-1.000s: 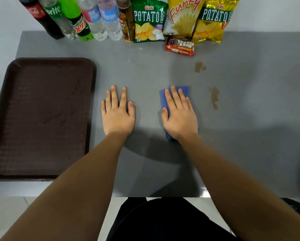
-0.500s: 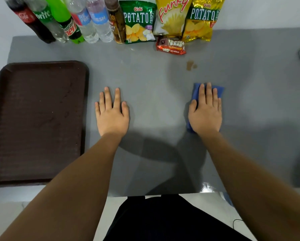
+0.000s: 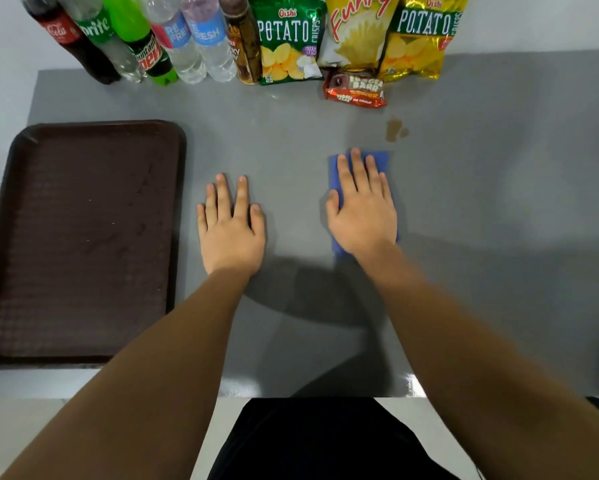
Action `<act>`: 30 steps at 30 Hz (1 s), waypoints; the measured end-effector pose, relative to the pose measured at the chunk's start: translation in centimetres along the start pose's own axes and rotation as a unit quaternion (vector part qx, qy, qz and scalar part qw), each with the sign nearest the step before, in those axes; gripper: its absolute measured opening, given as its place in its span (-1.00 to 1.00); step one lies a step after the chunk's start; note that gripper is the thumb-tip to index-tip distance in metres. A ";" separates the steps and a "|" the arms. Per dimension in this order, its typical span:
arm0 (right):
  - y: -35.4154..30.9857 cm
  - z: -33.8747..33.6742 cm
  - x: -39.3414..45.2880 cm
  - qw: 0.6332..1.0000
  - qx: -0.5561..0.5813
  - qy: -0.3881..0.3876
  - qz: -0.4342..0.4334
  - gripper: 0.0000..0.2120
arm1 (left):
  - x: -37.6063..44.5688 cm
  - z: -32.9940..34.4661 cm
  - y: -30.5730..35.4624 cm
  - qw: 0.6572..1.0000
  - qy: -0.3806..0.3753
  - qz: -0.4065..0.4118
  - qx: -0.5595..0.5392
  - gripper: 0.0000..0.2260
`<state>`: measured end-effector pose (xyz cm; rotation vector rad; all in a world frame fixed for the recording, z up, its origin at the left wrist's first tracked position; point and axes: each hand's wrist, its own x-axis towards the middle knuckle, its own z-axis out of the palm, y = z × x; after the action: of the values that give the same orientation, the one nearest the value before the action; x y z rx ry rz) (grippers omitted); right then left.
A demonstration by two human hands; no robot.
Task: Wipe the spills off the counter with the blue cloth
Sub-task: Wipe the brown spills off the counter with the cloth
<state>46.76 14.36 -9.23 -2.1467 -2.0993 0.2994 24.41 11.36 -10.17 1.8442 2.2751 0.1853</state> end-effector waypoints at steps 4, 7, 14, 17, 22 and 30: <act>2.2 -1.2 5.0 1.000 0.006 -0.011 0.003 -0.37 | 0.0 0.0 -0.1 1.000 0.006 0.004 -0.001 -0.47; 4.3 -1.9 6.9 0.999 0.015 -0.004 0.030 -0.38 | -0.1 -0.1 -0.2 1.000 0.010 0.007 -0.004 -0.47; 6.8 -2.4 5.9 0.990 0.022 0.029 0.136 -0.40 | -0.1 -0.3 0.0 1.000 0.009 0.006 -0.008 -0.48; 5.6 -1.8 3.4 0.983 0.026 0.042 0.178 -0.41 | 0.0 -0.4 0.1 1.000 0.006 0.004 -0.011 -0.48; 1.8 -0.2 0.8 0.985 0.009 0.051 0.167 -0.42 | 0.1 -0.2 0.1 1.000 0.005 0.003 -0.009 -0.47; 4.0 -1.6 9.1 0.986 0.030 0.034 0.163 -0.43 | 0.0 -0.3 0.1 1.000 0.019 0.001 -0.011 -0.46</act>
<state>51.16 23.43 -9.04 -2.4210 -1.6767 0.3102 24.46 11.38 -9.87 1.8471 2.2878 0.2453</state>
